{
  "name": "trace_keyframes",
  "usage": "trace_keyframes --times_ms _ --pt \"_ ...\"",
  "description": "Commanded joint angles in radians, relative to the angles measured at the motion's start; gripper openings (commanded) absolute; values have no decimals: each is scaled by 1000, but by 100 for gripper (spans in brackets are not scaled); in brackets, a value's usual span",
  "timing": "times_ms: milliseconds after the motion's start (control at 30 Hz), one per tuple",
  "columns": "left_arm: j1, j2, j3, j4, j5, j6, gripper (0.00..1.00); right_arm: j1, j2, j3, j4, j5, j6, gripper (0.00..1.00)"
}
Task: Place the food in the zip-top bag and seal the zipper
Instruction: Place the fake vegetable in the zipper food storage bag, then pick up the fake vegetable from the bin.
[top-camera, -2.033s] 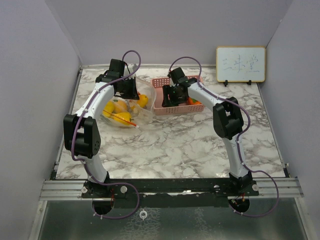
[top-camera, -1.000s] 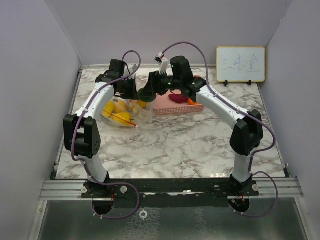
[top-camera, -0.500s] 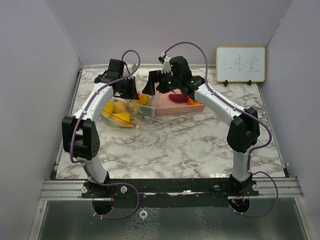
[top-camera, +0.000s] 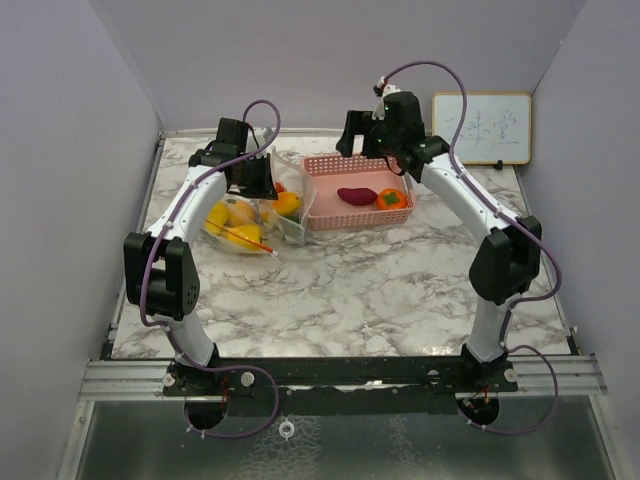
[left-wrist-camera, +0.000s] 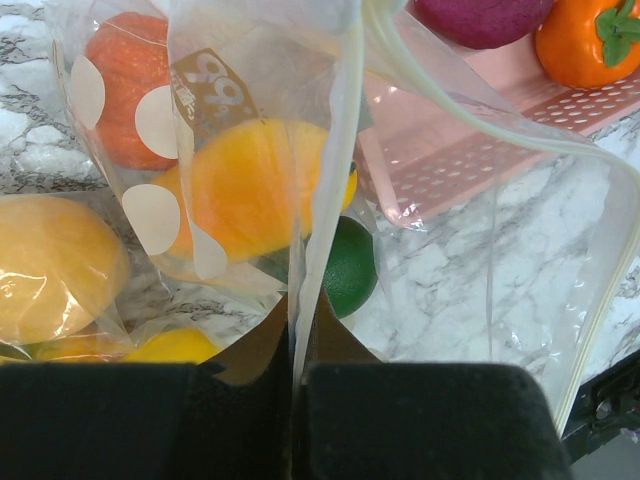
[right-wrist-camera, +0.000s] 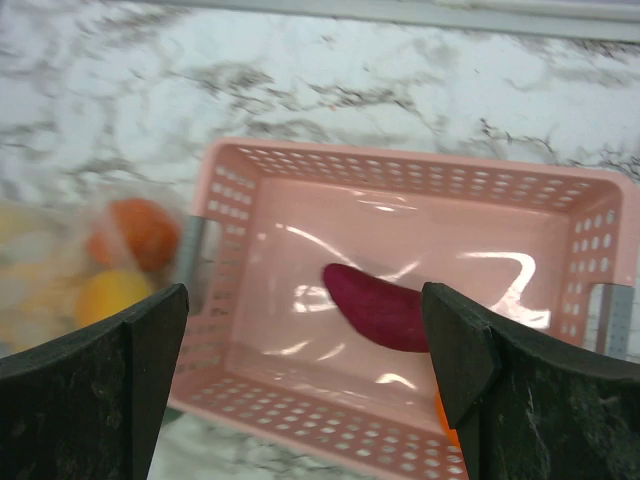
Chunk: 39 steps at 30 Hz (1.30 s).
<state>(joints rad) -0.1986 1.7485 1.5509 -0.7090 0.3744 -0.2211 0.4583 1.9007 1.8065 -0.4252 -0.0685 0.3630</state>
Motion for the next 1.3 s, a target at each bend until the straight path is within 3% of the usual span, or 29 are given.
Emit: trace_keyframes --times_ms 0,233,533,667,767,933,1000,1133,1267 --pt "-3 -6 25 -10 11 20 0 -20 159 -3 -50 44 -218 100" --pt "-4 13 48 -37 7 32 0 -27 252 -62 60 -52 -488 100" --pt "-3 22 47 -47 6 36 0 -35 345 -73 75 -67 -526 100" --pt "-4 22 46 -46 9 36 0 -35 356 -84 63 -87 -513 92" --pt "-4 21 45 -46 9 37 0 -34 351 -88 49 -100 -489 74" --pt "-4 12 37 -45 7 36 0 -34 281 -77 32 -97 -424 19" --pt "-3 7 34 -43 5 34 0 -35 220 -59 30 -124 -374 11" --pt "-4 -3 24 -36 -5 29 0 -33 72 -82 92 -305 -201 8" --pt "-3 -15 10 -20 -1 15 0 -26 -103 -253 326 -473 92 8"
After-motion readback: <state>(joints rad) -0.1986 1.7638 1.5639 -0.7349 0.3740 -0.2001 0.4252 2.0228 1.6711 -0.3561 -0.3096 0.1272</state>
